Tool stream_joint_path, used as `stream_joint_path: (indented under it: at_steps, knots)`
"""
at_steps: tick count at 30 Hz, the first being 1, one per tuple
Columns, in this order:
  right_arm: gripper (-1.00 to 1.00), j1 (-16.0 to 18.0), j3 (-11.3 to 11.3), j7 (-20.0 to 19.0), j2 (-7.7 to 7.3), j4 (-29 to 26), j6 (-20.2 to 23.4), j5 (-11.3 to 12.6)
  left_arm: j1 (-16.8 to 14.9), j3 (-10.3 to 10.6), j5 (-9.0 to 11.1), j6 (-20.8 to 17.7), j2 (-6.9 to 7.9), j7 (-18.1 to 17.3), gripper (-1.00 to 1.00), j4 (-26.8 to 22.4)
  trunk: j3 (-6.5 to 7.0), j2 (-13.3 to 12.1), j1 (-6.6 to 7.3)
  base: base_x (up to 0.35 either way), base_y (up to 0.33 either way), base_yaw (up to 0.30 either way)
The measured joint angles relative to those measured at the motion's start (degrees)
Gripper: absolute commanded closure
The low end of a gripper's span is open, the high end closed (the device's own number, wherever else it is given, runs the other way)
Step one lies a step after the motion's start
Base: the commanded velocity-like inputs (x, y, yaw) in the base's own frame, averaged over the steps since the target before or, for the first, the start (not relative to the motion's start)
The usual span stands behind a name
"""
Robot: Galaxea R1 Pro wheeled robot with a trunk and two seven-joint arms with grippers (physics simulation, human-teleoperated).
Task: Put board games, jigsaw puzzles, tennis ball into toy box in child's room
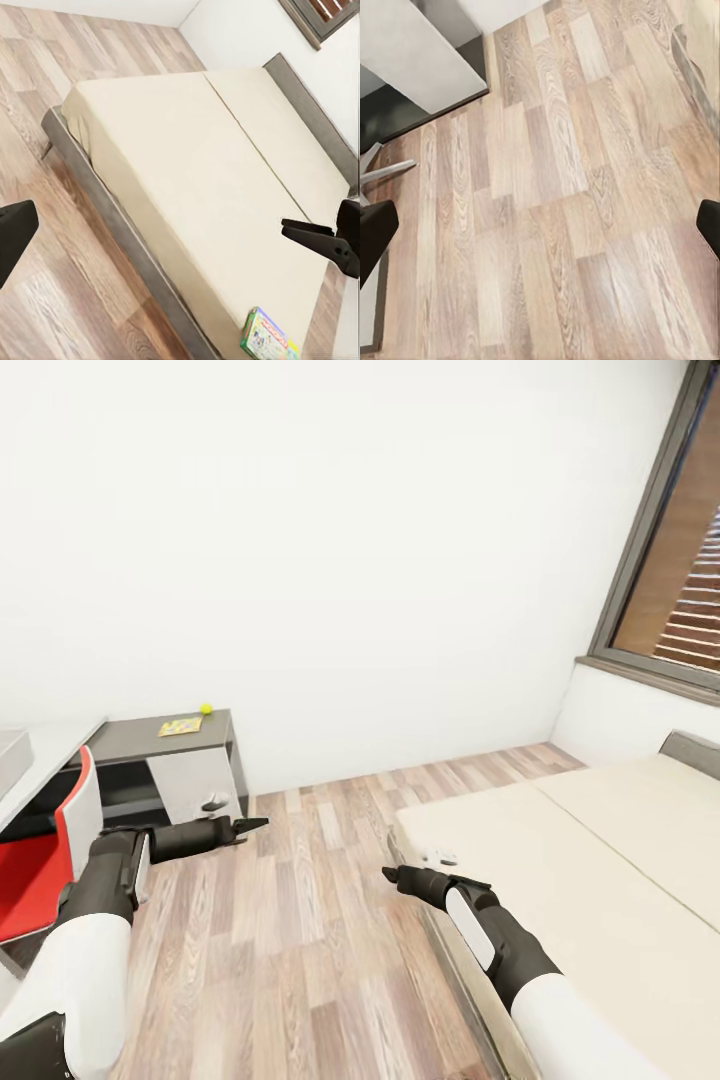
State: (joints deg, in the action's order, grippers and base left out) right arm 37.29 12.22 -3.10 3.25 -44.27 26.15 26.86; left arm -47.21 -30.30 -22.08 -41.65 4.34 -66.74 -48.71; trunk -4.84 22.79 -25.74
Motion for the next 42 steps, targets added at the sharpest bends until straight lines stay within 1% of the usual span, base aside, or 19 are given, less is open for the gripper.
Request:
stream_joint_path:
  at_steps: [16,21,26,33,42]
  knots:
    - [-1.0,0.0,0.0,0.0,0.0,0.06,0.06,0.0,0.0,0.01,-0.02,-0.01,0.0,0.02,-1.0,0.0,0.59,0.0,0.0,-0.017,0.001,-0.278]
    - [-1.0,0.0,0.01,0.0,0.0,0.09,0.07,0.0,0.0,0.03,-0.04,-0.03,-0.01,0.12,-1.0,-0.01,0.78,0.0,0.0,-0.002,0.098,-0.278]
    - [-1.0,0.0,0.01,-0.01,-0.01,0.09,0.01,0.0,0.0,-0.03,-0.05,-0.03,-0.01,0.15,-1.0,-0.01,0.97,0.0,0.0,0.0,0.192,-0.263]
    - [-1.0,0.0,-0.01,-0.08,-0.06,0.07,-0.02,-0.01,0.0,-0.05,-0.06,-0.03,-0.01,0.13,-1.0,-0.03,1.06,-0.01,0.0,0.0,0.269,-0.07]
    - [-1.0,0.0,-0.07,-0.18,-0.1,0.09,0.22,0.0,0.0,-0.06,0.02,-0.01,-0.01,0.03,-1.0,-0.02,0.8,-0.01,0.0,0.0,0.283,-0.205]
